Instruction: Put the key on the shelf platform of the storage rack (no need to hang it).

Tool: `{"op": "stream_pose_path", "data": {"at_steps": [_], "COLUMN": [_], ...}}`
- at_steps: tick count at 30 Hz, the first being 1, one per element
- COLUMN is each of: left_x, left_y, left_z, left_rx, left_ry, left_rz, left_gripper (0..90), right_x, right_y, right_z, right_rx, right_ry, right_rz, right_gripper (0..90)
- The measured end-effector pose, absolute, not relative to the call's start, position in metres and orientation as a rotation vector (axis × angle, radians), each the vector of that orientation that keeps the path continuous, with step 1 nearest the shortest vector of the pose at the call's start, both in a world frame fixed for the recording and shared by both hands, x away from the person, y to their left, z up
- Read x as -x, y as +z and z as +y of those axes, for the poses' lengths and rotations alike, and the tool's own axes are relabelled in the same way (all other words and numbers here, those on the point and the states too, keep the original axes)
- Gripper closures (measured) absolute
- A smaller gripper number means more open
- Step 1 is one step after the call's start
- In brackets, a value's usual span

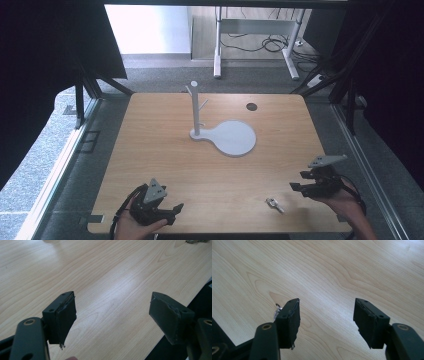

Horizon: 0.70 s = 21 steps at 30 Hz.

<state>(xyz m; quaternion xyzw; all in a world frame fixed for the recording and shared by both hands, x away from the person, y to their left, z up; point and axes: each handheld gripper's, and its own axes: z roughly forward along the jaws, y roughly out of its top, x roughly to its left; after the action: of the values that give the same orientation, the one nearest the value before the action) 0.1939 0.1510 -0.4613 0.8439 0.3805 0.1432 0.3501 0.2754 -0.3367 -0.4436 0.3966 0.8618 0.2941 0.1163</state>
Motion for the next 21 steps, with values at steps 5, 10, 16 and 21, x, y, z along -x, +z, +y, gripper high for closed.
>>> {"op": "stream_pose_path", "data": {"at_steps": [5, 10, 16, 21], "left_x": [-0.191, -0.188, -0.189, -0.188], "left_y": [-0.459, -0.458, -0.459, -0.459], "left_z": [0.152, 0.155, 0.154, 0.152], "left_rx": [-2.175, -2.167, -2.169, -2.169], "left_ry": [0.373, 0.373, 0.367, 0.362], "left_rz": [0.977, 0.970, 0.966, 0.965], "left_gripper": [22.1, 22.1, 22.1, 22.1], "right_x": [-0.272, -0.268, -0.271, -0.279], "right_y": [-0.442, -0.435, -0.433, -0.434], "right_z": [-0.336, -0.334, -0.326, -0.319], "right_rx": [-1.160, -1.133, -1.104, -1.096], "right_ry": [0.869, 0.851, 0.774, 0.725], "right_rz": [2.516, 2.509, 2.561, 2.620], "right_gripper": [39.6, 39.7, 43.5, 45.7]}}
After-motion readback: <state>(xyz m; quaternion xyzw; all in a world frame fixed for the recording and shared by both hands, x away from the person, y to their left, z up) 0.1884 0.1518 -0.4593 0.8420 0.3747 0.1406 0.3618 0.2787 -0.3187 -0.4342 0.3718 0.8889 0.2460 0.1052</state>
